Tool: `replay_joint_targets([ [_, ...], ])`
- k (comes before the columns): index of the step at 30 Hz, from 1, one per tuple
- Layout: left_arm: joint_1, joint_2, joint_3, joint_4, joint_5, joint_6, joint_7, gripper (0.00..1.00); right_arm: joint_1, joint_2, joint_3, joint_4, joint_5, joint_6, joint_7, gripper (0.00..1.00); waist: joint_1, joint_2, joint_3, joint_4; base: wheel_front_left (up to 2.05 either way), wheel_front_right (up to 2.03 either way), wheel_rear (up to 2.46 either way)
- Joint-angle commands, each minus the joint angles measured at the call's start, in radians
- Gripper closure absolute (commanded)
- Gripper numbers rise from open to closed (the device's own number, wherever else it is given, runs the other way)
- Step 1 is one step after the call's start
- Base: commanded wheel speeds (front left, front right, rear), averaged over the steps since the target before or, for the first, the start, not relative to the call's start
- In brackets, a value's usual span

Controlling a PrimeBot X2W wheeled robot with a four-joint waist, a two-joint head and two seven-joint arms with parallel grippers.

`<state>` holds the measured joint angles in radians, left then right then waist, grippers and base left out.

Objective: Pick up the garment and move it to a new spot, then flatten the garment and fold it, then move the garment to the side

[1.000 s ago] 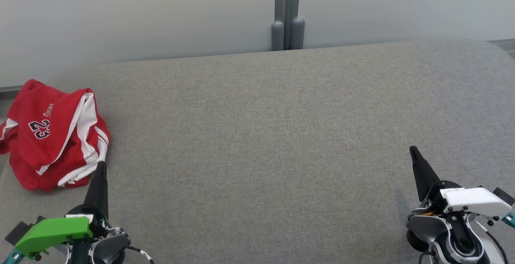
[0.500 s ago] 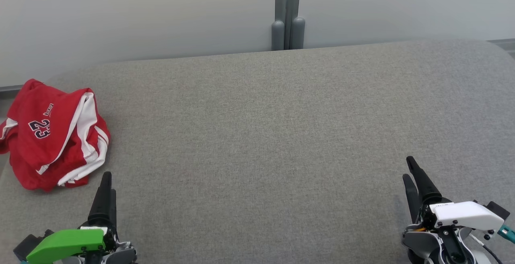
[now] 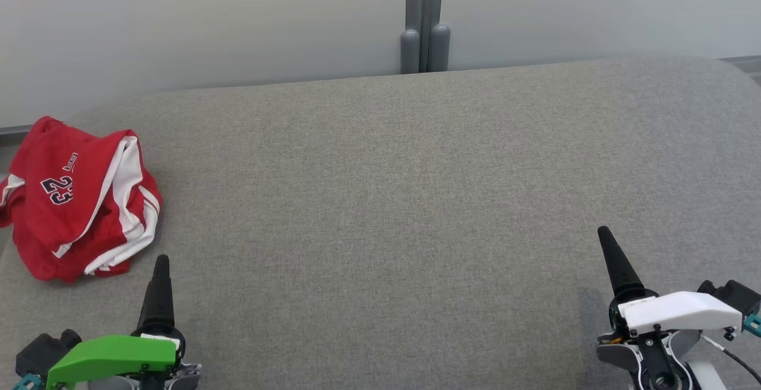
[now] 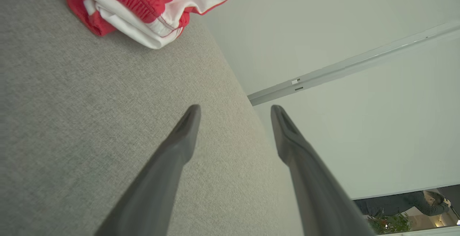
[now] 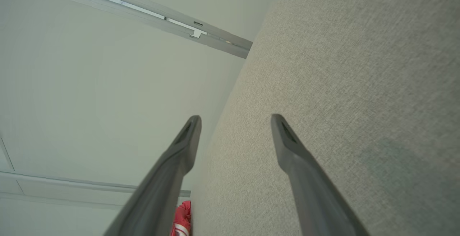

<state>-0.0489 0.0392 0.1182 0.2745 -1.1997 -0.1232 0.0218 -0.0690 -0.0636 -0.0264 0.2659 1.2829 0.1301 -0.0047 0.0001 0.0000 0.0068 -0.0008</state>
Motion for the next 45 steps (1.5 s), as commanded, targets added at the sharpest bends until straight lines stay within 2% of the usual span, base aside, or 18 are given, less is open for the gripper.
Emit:
replay_joint_targets([
  [1, 0.003, 0.005, -0.006, -0.017, 0.067, 0.002, -0.013, 0.00, -0.012, -0.010, 0.005, -0.023, -0.059, 0.000, -0.014, 0.00, -0.0001, 0.0000, 0.000, 0.000, 0.00, 0.00, 0.00],
  [24, 0.023, 0.009, -0.044, 0.000, 0.453, 0.054, -0.101, 0.00, -0.005, -0.013, 0.033, -0.014, -0.477, 0.000, -0.093, 0.00, -0.0001, 0.0000, 0.005, 0.002, 0.00, 0.00, 0.00],
  [45, 0.034, 0.014, -0.081, 0.024, 0.686, 0.076, -0.162, 0.00, -0.002, -0.025, 0.066, 0.007, -0.723, 0.001, -0.149, 0.00, -0.0001, 0.0000, 0.008, 0.001, 0.00, 0.00, 0.00],
])
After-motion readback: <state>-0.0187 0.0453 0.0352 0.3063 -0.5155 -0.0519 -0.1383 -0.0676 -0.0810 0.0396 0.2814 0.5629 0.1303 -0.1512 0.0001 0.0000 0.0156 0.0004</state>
